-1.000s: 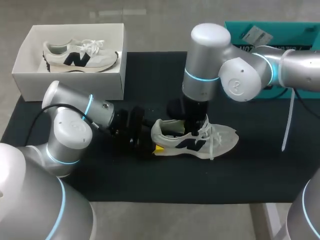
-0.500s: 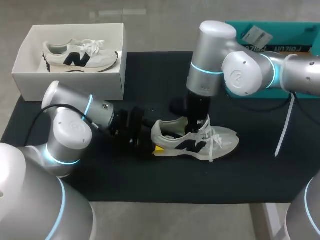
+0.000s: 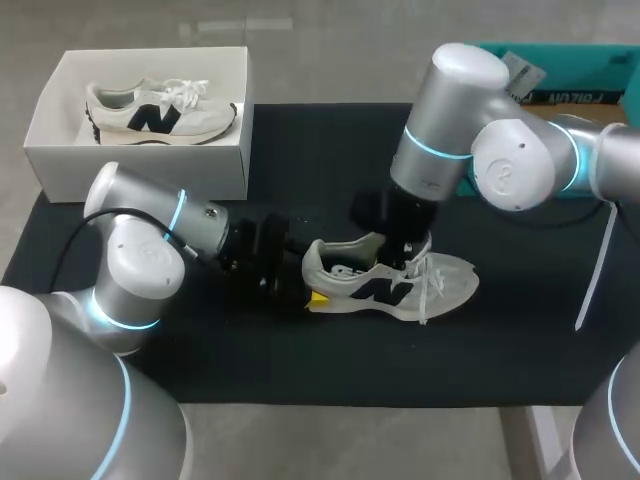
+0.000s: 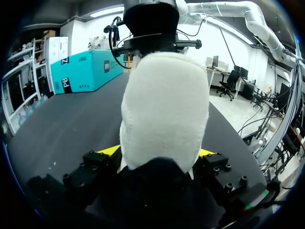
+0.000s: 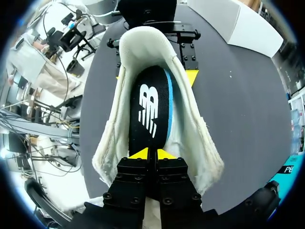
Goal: Take the shoe out of the shoebox, open the shoe tongue, remove and reinsert the insole, then place the shoe into the shoebox
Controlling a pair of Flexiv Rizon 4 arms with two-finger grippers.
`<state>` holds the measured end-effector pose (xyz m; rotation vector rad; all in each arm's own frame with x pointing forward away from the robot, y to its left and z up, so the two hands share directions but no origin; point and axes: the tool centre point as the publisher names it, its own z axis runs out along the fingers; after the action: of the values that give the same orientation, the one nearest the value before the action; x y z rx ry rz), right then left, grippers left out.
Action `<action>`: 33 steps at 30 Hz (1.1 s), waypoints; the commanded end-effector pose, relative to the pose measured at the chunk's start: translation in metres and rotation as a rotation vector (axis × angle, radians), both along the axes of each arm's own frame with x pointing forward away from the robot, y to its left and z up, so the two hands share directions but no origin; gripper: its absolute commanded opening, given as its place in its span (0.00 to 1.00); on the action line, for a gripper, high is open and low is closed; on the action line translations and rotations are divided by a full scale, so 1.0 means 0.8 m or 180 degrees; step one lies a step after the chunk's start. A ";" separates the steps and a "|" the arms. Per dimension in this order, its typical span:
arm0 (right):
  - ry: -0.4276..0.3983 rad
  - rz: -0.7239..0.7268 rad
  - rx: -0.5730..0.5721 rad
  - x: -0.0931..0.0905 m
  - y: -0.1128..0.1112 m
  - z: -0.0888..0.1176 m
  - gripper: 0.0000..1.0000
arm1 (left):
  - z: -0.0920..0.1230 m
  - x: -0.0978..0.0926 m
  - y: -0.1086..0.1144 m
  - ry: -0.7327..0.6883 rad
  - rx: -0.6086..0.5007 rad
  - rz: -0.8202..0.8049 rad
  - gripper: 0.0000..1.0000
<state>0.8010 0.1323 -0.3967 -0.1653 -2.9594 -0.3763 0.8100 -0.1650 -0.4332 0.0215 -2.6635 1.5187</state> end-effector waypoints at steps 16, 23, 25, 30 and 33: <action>-0.0657 -0.0090 0.0394 -0.008 -0.014 0.060 0.00 | -0.003 0.004 0.000 0.0000 0.0006 0.0007 0.00; -0.0736 -0.0072 0.0541 -0.005 -0.012 0.066 0.00 | -0.003 0.004 0.000 0.0000 0.0006 0.0007 0.00; -0.0805 -0.0063 0.0645 -0.002 -0.011 0.070 0.00 | -0.003 0.004 0.000 0.0000 0.0006 0.0007 0.00; -0.0892 0.0028 0.0854 0.013 0.002 0.073 0.00 | -0.003 0.004 0.000 0.0000 0.0006 0.0007 0.00; -0.0884 0.0103 0.0908 0.024 0.011 0.070 0.00 | -0.003 0.004 0.000 0.0000 0.0006 0.0007 0.00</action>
<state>0.8118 0.1360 -0.3339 -0.0505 -3.1484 -0.8279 0.8119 -0.1639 -0.4331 0.0253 -2.6653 1.5190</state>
